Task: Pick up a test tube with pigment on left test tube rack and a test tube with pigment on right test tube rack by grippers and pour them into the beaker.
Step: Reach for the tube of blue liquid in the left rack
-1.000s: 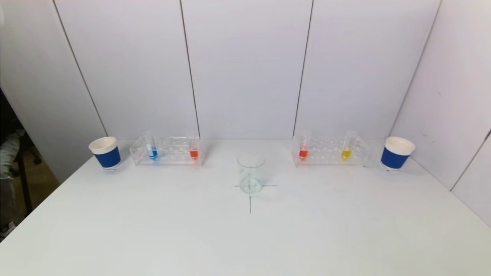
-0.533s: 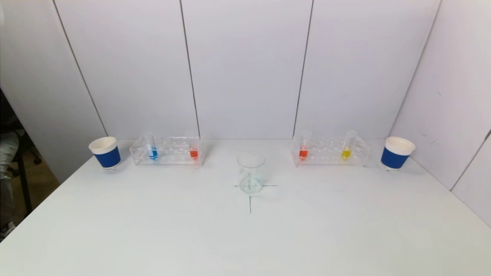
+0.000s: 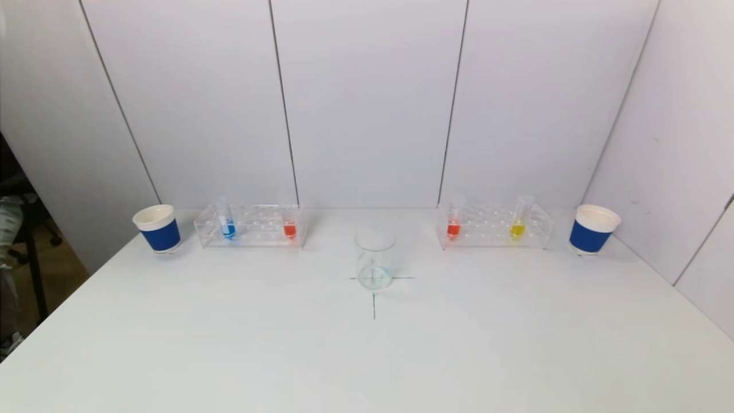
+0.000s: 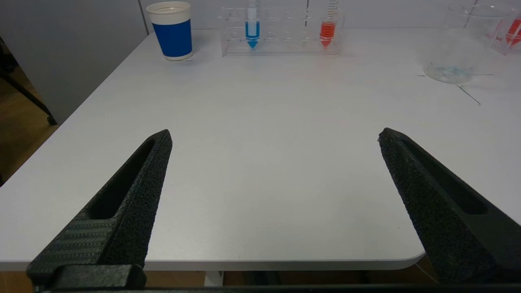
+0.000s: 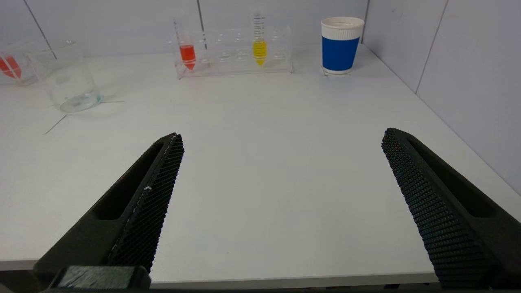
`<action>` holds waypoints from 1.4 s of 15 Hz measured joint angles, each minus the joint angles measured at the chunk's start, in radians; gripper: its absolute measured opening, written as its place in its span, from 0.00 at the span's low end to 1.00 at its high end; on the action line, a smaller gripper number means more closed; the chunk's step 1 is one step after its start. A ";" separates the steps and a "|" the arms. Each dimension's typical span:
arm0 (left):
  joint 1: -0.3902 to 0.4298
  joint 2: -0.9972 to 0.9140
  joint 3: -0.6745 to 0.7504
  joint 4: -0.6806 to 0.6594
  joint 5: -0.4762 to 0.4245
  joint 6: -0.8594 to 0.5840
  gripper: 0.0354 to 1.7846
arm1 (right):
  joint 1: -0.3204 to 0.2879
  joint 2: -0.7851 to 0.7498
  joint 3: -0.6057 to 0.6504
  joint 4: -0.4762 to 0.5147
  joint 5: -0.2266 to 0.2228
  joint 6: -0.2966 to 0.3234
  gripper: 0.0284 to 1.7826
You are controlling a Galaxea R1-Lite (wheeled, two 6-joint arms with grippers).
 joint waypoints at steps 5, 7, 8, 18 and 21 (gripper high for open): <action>0.000 0.000 0.000 -0.001 0.001 0.010 0.99 | 0.000 0.000 0.000 0.000 0.000 0.000 0.99; 0.000 0.000 -0.002 0.008 0.002 0.019 0.99 | 0.000 0.000 0.000 0.000 0.000 0.000 0.99; 0.000 0.000 -0.012 0.015 0.001 0.020 0.99 | 0.000 0.000 0.000 0.000 0.000 0.000 0.99; -0.002 0.260 -0.471 0.161 0.017 0.029 0.99 | 0.000 0.000 0.000 0.000 0.000 0.000 0.99; -0.002 0.439 -0.543 0.059 0.019 0.037 0.99 | 0.000 0.000 0.000 0.000 0.000 0.000 0.99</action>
